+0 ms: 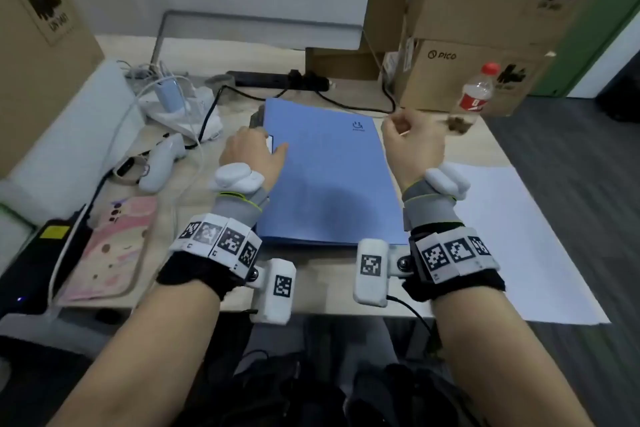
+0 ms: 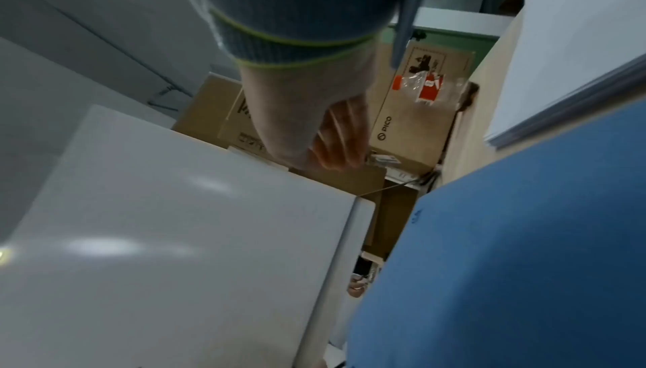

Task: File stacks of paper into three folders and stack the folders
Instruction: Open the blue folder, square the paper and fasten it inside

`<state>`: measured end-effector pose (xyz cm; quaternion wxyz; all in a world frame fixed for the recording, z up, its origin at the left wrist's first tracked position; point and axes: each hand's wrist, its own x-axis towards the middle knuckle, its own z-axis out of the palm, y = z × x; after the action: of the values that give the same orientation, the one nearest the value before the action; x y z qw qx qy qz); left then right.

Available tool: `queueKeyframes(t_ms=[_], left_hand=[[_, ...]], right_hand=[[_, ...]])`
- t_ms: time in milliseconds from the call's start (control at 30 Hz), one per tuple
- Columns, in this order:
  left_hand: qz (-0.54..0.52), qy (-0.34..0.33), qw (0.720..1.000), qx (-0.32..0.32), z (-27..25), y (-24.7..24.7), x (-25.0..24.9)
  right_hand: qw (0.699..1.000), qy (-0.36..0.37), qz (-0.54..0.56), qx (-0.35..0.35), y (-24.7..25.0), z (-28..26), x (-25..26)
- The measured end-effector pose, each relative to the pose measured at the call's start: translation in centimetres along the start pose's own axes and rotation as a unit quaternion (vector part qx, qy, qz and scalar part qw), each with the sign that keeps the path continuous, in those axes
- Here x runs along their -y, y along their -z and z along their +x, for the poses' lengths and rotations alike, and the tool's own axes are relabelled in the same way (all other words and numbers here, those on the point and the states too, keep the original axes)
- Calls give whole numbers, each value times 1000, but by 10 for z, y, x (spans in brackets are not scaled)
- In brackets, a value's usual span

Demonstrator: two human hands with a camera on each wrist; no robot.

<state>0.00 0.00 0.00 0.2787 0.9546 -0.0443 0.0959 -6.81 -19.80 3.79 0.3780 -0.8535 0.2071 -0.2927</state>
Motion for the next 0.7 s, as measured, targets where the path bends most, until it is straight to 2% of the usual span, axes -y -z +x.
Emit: queueKeyframes(t_ms=[67, 133, 200, 333, 467, 700], left_hand=[[12, 19, 999, 33, -6, -5, 5], [9, 47, 998, 45, -8, -11, 7], [13, 78, 995, 59, -11, -13, 5], [9, 104, 992, 77, -12, -16, 5], [-69, 124, 986, 93, -10, -14, 7], [-195, 115, 973, 52, -12, -6, 6]], right_hand=[[990, -69, -75, 97, -2, -7, -11], [962, -125, -140, 196, -6, -12, -24], [941, -153, -172, 248, -10, -20, -30], [943, -165, -160, 242, -15, -26, -34], [949, -176, -130, 228, -12, -30, -36], [962, -190, -55, 191, -15, -28, -43]])
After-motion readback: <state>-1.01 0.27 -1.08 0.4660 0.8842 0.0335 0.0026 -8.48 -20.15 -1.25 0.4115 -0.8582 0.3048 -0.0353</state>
